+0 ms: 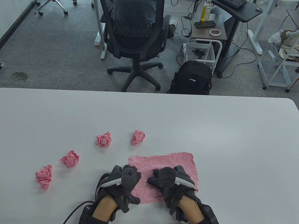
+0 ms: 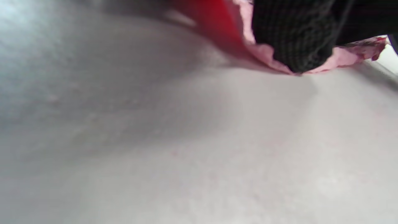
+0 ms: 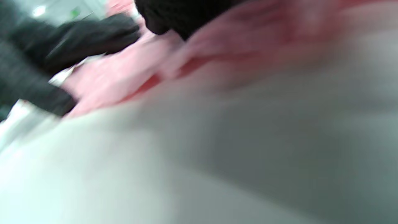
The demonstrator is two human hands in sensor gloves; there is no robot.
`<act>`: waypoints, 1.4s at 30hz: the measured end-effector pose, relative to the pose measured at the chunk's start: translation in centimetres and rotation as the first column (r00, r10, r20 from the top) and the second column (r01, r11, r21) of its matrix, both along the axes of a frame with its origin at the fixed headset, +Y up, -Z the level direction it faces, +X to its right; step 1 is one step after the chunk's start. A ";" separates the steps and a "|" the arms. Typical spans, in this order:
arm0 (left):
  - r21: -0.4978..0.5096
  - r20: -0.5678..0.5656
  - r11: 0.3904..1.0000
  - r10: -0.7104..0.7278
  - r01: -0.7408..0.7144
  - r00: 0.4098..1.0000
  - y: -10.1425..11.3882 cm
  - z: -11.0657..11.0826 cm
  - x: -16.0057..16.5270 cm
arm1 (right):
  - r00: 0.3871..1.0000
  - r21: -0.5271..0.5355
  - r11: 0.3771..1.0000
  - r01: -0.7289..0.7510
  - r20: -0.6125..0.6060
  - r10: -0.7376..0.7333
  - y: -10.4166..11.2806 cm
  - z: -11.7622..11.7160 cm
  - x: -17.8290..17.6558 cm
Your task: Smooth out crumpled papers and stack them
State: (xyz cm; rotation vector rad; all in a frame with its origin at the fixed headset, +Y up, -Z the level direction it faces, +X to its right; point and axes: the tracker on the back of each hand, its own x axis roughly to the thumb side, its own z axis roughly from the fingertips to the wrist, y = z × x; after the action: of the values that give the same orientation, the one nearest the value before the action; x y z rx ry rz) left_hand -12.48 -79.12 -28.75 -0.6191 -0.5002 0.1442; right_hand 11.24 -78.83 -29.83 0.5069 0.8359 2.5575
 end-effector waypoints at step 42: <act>0.017 0.025 0.999 0.033 -0.034 0.999 0.2 0.3 -0.5 | 0.501 0.227 0.662 0.714 0.495 -0.710 2.5 -1.6 11.2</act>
State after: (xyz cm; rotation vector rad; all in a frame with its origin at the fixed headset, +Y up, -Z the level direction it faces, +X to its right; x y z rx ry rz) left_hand -12.94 -78.88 -28.40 -0.5963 -0.5355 0.1637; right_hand 22.40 -76.37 -31.44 0.0451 0.2997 1.7383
